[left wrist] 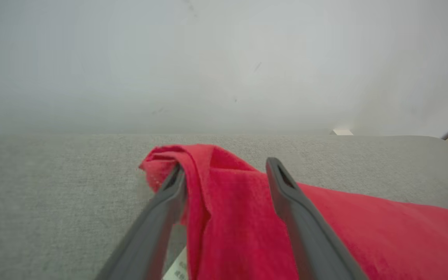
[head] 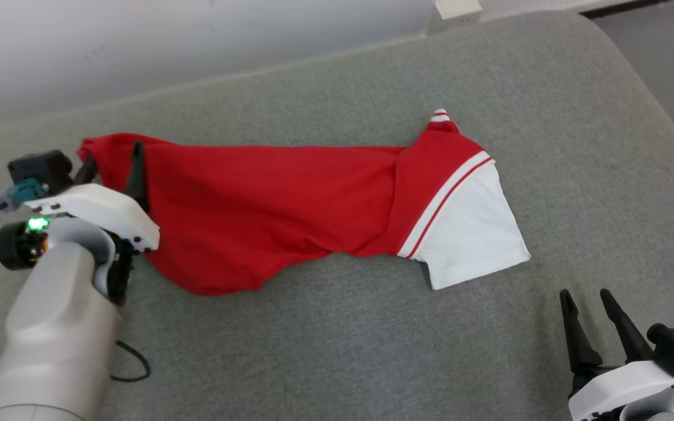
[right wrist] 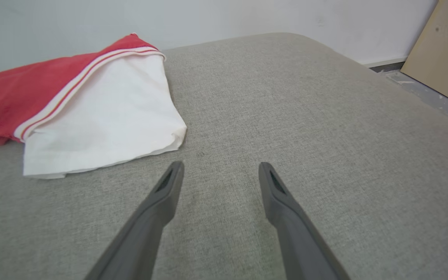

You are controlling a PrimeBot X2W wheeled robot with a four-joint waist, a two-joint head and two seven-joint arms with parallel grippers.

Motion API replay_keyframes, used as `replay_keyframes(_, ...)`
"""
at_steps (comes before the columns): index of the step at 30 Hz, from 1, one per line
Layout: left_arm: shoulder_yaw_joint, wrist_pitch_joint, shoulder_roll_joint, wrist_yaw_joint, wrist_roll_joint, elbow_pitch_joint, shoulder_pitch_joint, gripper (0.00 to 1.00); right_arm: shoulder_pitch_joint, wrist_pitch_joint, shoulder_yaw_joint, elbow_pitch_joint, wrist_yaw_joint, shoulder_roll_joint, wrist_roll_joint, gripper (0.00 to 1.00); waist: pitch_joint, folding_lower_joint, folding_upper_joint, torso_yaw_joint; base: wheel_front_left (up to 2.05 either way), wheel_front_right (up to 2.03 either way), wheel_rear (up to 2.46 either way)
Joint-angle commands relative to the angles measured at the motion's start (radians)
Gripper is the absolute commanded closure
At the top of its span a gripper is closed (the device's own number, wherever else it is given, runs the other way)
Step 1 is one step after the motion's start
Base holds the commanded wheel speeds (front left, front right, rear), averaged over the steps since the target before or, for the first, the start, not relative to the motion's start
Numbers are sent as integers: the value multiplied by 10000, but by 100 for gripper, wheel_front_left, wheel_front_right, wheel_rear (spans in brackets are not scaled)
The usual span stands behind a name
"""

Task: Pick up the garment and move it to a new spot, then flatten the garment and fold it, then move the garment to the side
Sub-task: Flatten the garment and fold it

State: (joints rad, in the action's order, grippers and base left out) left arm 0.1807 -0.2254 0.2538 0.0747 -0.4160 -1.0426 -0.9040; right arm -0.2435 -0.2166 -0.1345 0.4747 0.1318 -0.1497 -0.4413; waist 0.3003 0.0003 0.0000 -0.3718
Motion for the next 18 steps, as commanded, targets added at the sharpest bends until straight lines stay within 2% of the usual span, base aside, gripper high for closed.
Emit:
replay_keyframes(1, 71, -200, -95, 80, 100, 6, 180, 0, -13, 4, 19, 33, -22, -142, -40, 0, -420, -3, 0, 328, 0, 0, 0)
replay_keyframes(5, 177, -390, -420, 229, 194, 607, 750, 0, 158, 89, 69, 13, -22, -305, -10, 0, -1071, -3, 0, 754, 0, 0, 0)
replay_keyframes(11, 79, -386, -893, 211, 630, 3017, 2668, 0, 576, 159, 270, -38, -22, -375, -57, 0, -1826, -3, 0, 1361, 0, 0, 0)
replay_keyframes(18, 388, -390, -1311, 131, 1170, 5236, 5099, 0, 1143, 77, 726, -347, -22, -393, -31, 0, -2131, -3, 0, 1836, 0, 0, 0)
